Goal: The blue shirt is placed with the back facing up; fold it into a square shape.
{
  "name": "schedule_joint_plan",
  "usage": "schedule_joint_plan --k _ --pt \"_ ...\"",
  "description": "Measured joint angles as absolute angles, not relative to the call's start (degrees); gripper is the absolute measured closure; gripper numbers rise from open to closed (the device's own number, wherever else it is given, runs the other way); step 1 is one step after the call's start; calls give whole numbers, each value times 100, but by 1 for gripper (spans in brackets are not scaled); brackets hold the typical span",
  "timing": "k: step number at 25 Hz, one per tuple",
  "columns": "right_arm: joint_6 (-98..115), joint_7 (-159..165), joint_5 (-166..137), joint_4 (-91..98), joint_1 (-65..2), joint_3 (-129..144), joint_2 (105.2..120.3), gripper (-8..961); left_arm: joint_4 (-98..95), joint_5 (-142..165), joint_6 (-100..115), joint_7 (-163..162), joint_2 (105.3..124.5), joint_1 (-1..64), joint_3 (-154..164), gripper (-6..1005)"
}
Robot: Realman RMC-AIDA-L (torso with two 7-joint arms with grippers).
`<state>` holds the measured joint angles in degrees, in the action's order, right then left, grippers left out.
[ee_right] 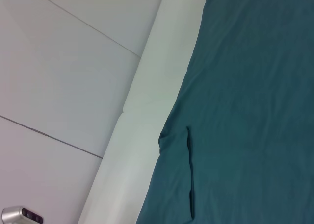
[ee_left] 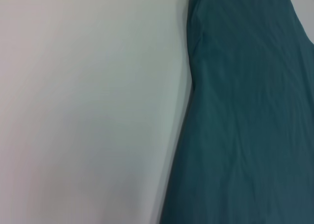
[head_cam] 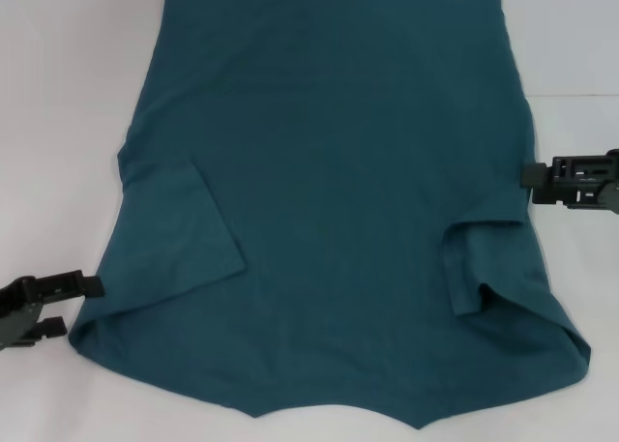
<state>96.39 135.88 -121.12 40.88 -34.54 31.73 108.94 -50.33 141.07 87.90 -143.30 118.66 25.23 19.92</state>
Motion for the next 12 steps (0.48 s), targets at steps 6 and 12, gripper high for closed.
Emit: schedule_joint_plan --k 6,12 --pt "9633 13587 -12112 4087 -3434 3165 10891 335 -5006 14110 8711 -14371 11914 2497 2184 39" --pt "9629 13588 -12111 4087 -3385 3156 10887 334 -4868 14113 8648 -14378 11937 2541 2316 38"
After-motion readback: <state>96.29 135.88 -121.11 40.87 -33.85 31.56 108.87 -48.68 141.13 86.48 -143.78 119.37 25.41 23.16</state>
